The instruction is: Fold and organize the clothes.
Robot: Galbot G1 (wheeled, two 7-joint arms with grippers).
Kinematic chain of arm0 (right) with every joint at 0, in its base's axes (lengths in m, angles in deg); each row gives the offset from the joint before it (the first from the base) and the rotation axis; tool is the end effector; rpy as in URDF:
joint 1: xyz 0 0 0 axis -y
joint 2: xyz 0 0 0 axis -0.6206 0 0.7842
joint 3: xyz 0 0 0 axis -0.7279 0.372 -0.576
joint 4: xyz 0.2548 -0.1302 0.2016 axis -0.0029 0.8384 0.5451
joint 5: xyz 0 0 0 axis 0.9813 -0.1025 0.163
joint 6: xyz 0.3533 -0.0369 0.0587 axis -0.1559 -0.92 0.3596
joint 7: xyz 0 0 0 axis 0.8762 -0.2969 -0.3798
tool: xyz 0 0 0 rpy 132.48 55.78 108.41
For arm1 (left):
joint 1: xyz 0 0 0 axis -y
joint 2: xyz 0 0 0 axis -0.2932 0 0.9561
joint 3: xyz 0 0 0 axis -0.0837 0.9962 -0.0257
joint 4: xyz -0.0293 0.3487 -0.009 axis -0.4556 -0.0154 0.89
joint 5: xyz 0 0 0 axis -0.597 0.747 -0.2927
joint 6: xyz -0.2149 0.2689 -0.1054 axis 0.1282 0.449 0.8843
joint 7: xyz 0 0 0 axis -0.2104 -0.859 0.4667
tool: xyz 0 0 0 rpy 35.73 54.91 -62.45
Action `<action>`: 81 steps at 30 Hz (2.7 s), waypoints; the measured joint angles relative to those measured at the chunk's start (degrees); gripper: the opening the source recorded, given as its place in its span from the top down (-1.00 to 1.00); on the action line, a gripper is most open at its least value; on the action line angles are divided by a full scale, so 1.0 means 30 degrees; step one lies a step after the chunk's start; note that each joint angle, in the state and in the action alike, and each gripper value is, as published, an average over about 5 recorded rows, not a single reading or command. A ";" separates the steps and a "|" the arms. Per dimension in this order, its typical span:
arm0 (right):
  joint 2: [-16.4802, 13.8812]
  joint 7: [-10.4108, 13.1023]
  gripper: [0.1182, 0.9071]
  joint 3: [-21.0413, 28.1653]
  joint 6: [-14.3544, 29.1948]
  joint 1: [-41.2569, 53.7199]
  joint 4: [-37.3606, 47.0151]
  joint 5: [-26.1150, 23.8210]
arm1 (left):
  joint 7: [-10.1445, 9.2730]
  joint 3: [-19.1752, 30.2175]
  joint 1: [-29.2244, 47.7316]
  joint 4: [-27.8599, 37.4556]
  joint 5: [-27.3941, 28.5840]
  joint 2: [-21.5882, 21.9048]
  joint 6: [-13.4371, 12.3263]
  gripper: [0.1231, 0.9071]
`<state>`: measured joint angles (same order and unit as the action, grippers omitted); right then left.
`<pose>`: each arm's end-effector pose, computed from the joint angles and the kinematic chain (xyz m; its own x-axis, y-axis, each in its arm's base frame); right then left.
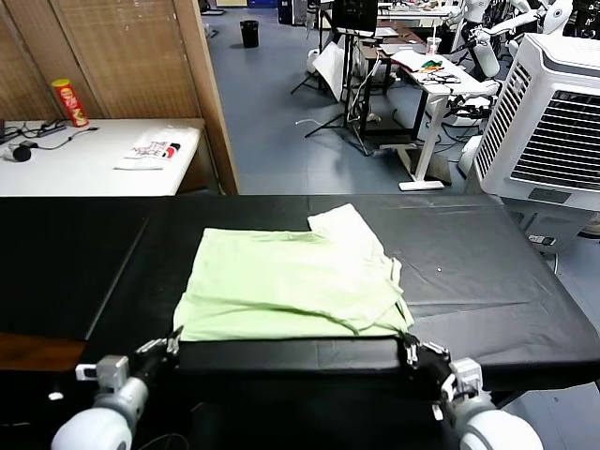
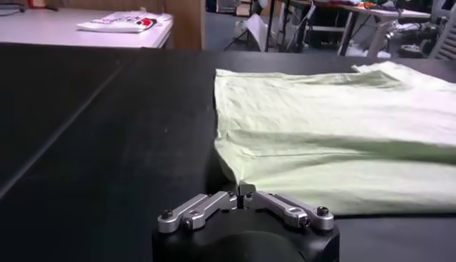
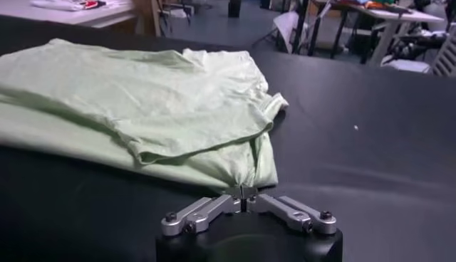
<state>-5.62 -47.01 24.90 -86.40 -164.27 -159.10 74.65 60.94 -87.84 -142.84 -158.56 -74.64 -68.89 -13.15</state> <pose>0.1642 -0.0640 -0.2640 -0.8294 -0.1646 0.5339 -0.2359 0.9694 -0.0675 0.1725 0.1084 -0.2786 -0.8497 0.0492 0.5250 0.0363 0.9987 -0.0349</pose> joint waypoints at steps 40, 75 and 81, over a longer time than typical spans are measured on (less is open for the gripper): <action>0.0776 0.1430 -0.72 0.6462 -0.0824 1.9615 1.3315 0.2950 | -0.3628 0.3040 1.2153 0.5504 -0.6497 0.3383 0.2802 -0.72; 0.5367 -0.0873 0.55 0.8840 -0.1015 2.5398 2.4791 0.1328 | -0.1518 0.8262 2.0029 1.5620 -0.5718 0.1411 0.4095 -0.17; 0.5316 -0.0808 0.97 0.8717 -0.1056 2.5131 2.4480 0.1316 | -0.1212 0.8274 1.9917 1.5417 -0.5522 0.1457 0.4001 0.68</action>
<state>10.33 -49.44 51.06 -89.56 -88.87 -85.66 78.60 57.30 -63.02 -83.09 -112.31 -91.21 -64.52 -1.15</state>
